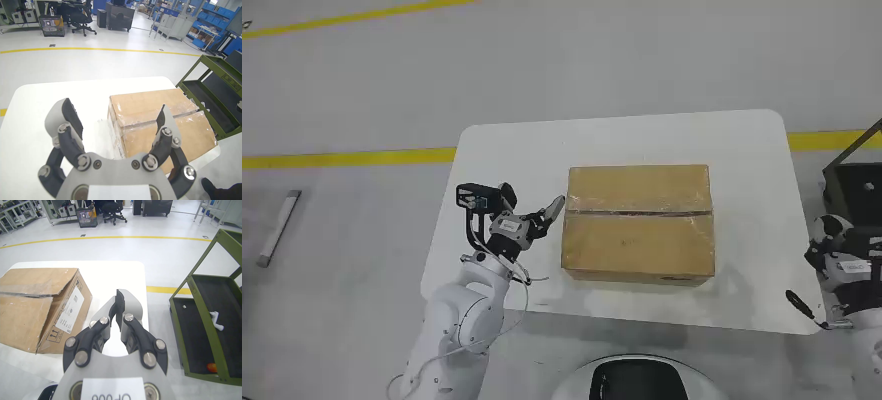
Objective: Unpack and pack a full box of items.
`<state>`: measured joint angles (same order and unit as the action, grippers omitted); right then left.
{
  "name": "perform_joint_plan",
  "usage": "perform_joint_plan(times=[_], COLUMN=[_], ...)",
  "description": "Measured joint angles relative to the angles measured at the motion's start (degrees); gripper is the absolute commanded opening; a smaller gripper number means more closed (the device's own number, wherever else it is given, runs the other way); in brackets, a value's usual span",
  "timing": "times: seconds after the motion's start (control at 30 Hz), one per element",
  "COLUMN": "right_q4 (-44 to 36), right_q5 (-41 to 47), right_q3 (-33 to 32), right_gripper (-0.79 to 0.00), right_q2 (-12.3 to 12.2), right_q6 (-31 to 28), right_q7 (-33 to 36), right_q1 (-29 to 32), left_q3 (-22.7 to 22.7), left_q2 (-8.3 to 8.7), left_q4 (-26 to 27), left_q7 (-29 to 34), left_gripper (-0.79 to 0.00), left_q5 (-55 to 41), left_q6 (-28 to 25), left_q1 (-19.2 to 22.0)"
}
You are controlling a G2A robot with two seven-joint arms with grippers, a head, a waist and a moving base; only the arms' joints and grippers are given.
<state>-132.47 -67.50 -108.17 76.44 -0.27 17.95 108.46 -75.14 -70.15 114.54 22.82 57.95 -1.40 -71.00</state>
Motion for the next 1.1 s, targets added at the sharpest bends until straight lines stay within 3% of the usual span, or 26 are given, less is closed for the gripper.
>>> perform_joint_plan(times=[0.63,1.1], right_q4=[2.44,11.43], right_q5=[2.18,0.19], right_q3=[0.85,10.38], right_gripper=[-0.785,-0.785], right_q2=[0.07,0.19], right_q6=[-0.28,-1.83], right_q7=[-0.71,-2.92], right_q1=[-0.53,-6.23], left_q3=[0.0,0.0], left_q2=[0.0,0.0], left_q4=[0.0,0.0], left_q7=[0.0,0.0], left_gripper=[0.0,0.0], left_q5=[0.0,0.0], left_q6=[0.0,0.0], left_q1=[0.0,0.0])
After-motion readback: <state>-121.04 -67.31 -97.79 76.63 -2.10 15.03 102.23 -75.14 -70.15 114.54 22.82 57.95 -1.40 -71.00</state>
